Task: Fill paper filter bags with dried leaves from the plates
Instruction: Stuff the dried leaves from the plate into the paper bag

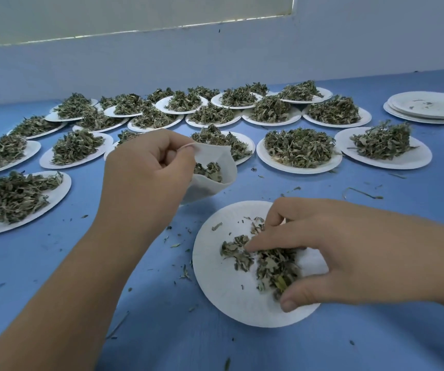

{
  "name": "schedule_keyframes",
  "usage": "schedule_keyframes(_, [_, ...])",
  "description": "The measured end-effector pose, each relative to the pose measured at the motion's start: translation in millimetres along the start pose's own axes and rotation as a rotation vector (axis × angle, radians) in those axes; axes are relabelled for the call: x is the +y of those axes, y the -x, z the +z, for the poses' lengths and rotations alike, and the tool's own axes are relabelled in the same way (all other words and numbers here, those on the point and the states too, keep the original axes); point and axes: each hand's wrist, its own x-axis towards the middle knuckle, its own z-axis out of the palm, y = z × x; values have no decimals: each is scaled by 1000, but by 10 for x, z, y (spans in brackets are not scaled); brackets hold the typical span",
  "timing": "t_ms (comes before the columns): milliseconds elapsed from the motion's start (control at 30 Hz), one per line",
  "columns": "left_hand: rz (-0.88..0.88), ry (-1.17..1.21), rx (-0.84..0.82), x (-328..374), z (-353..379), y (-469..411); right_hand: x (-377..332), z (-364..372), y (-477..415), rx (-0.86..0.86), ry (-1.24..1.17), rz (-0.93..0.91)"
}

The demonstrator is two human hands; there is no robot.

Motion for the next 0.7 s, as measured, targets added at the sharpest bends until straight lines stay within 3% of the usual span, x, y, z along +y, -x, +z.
schedule_keyframes(233, [13,-16,-47,0,46,24,-48,141,-31,30,105,63])
schedule_keyframes(700, [16,-57,-78,-27,101,23,-270,150,-100,-91,274,80])
